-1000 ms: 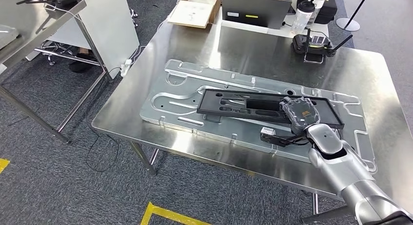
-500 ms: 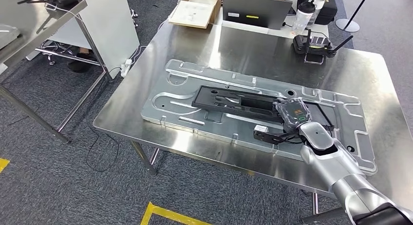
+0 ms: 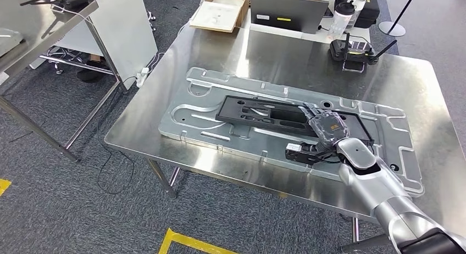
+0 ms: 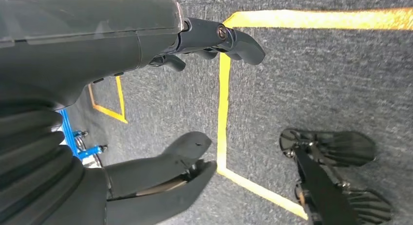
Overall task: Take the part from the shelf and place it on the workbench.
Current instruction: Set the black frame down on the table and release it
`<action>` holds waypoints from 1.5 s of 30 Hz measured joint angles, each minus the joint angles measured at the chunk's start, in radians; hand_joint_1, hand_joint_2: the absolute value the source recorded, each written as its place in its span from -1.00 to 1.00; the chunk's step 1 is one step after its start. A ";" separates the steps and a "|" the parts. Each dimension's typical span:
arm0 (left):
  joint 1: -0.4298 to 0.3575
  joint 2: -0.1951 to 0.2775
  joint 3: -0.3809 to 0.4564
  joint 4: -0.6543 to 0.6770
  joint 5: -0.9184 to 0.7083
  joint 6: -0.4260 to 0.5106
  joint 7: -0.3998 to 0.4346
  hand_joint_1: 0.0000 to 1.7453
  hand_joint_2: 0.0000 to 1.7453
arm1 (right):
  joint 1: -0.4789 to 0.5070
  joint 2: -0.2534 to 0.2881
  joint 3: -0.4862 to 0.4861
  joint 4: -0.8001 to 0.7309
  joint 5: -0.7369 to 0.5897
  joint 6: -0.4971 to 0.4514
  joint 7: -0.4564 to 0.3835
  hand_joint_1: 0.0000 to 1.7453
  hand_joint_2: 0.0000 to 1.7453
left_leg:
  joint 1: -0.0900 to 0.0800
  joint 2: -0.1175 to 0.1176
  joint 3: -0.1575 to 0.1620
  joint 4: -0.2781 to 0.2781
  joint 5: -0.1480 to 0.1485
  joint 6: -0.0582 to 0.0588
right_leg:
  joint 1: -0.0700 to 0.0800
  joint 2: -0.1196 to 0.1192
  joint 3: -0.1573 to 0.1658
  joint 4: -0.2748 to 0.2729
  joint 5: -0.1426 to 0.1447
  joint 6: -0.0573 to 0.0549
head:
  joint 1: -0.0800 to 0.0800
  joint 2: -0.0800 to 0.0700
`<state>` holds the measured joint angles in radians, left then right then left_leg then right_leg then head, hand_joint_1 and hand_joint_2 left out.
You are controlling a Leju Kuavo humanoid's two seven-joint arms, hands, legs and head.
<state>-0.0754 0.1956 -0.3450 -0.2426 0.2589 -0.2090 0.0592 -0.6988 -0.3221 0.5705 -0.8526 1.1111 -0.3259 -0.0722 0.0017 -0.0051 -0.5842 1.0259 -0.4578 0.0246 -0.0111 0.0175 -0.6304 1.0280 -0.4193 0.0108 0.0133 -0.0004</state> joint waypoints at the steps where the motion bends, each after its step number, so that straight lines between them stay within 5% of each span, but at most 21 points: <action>1: -0.001 -0.017 -0.001 -0.007 -0.014 0.017 0.009 -1.00 -1.00 | 0.002 0.000 0.001 -0.001 -0.002 -0.007 0.006 -1.00 -1.00 | -0.001 0.000 0.000 0.000 0.000 0.000 | -0.001 0.000 0.000 0.000 0.000 0.000 | 0.000 0.000; 8: 0.044 -0.142 -0.059 -0.207 0.003 0.155 0.155 -1.00 -1.00 | 0.044 0.001 0.019 -0.099 0.004 -0.083 0.042 -1.00 -1.00 | -0.002 0.000 -0.001 0.000 0.001 0.003 | -0.002 0.001 0.000 0.000 0.001 0.001 | 0.000 0.000; 18: 0.055 -0.146 -0.120 -0.259 0.053 0.141 0.109 -1.00 -1.00 | 0.093 0.001 0.023 -0.330 -0.027 -0.172 0.019 -1.00 -1.00 | -0.001 0.001 0.000 0.000 0.001 0.002 | -0.001 0.001 -0.002 0.001 0.001 0.001 | 0.000 0.000; 31: 0.049 -0.149 -0.170 -0.262 0.080 0.138 0.090 -1.00 -1.00 | 0.119 0.000 0.028 -0.508 -0.108 -0.169 -0.045 -1.00 -1.00 | -0.001 0.002 -0.001 0.000 0.001 0.002 | -0.001 0.000 -0.001 0.001 0.001 0.001 | 0.000 0.000; 38: -0.024 -0.285 -0.219 -0.127 0.049 0.238 0.104 -1.00 -1.00 | 0.101 0.033 0.069 -0.543 -0.126 -0.179 -0.076 -1.00 -1.00 | -0.009 0.000 -0.003 0.003 0.002 0.007 | -0.010 0.000 -0.002 0.000 0.004 0.009 | 0.000 0.000; 45: -0.047 -0.319 -0.234 -0.071 0.043 0.240 0.103 -1.00 -1.00 | 0.087 0.044 0.096 -0.543 -0.127 -0.181 -0.077 -1.00 -1.00 | -0.005 -0.001 -0.004 -0.006 0.013 0.026 | -0.012 -0.004 -0.003 0.004 0.000 0.024 | 0.000 0.000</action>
<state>-0.1224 -0.1236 -0.5791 -0.3136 0.3018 0.0308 0.1619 -0.6117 -0.2781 0.6667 -1.3959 0.9846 -0.5071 -0.1490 -0.0037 -0.0063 -0.5878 1.0194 -0.4450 0.0511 -0.0233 0.0132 -0.6334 1.0317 -0.4195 0.0345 0.0134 -0.0002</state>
